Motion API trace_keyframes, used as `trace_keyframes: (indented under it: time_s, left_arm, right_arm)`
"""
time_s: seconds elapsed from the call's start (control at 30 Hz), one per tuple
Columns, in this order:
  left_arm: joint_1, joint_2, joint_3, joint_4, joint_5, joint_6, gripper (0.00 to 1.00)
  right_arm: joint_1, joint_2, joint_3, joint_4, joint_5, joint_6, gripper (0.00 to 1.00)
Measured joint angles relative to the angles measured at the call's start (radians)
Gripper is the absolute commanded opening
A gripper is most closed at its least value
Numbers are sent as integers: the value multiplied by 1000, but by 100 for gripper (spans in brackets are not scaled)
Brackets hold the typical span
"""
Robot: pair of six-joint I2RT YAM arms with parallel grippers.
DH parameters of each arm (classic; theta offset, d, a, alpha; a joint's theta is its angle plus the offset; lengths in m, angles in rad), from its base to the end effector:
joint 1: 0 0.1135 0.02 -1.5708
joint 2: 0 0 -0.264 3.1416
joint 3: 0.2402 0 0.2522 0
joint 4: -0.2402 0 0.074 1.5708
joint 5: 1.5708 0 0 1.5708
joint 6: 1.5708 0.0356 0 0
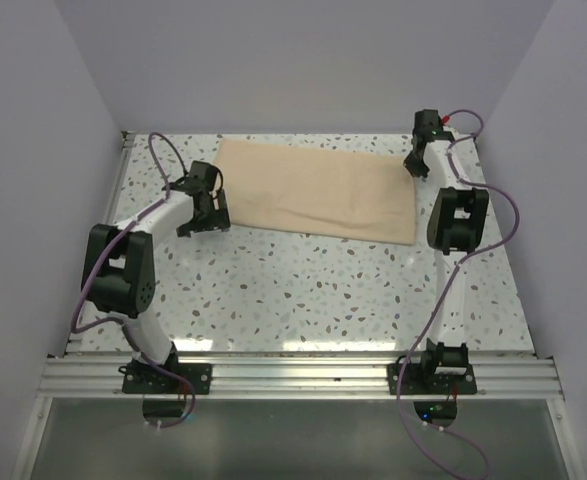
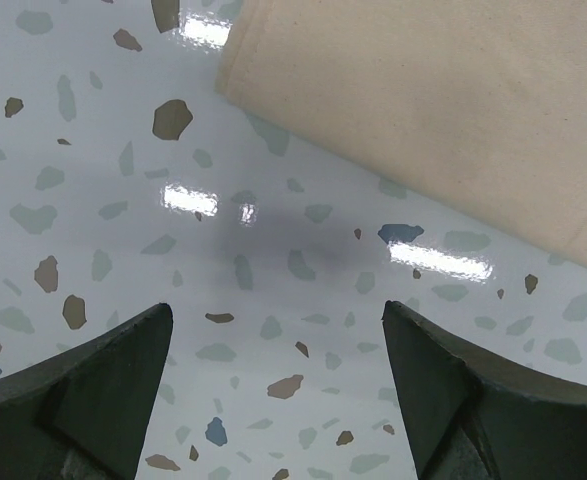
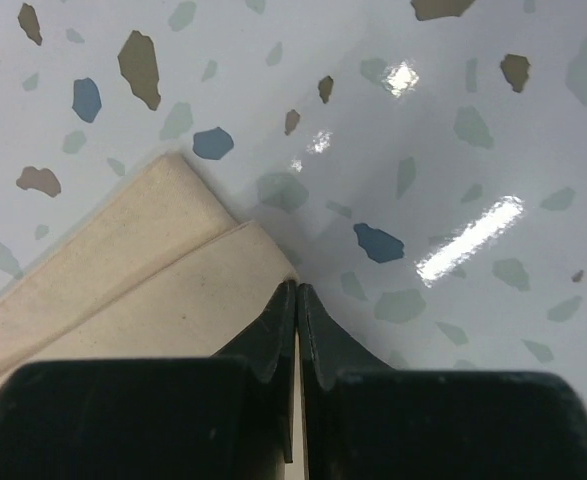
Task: Open and lay out the surgical kit
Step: Open the surgical kit at the center of the board.
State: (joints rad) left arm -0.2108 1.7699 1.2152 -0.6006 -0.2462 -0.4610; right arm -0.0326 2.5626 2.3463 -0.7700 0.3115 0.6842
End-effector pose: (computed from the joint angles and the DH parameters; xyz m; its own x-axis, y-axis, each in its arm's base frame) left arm 0.3498 -0.0660 0.1950 -0.8488 -0.2596 -0.4607 -0.3024 0.9530 0.0201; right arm 0.5520 -0.0289 0.1740 -0.5195 0.6189 -0.5892 0.6819 0.7158 0.1507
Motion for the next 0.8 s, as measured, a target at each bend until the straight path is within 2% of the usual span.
trace_keyframes:
  time_s: [0.13, 0.53, 0.8]
  left_arm:
    - [0, -18, 0, 2, 1, 0, 90]
    - [0, -80, 0, 8, 8, 0, 90]
    - [0, -113, 0, 7, 8, 0, 92]
  right_arm:
    - [2, -63, -58, -9, 21, -21, 0]
    - [22, -164, -79, -40, 24, -41, 0]
    - [113, -200, -161, -37, -70, -73, 0]
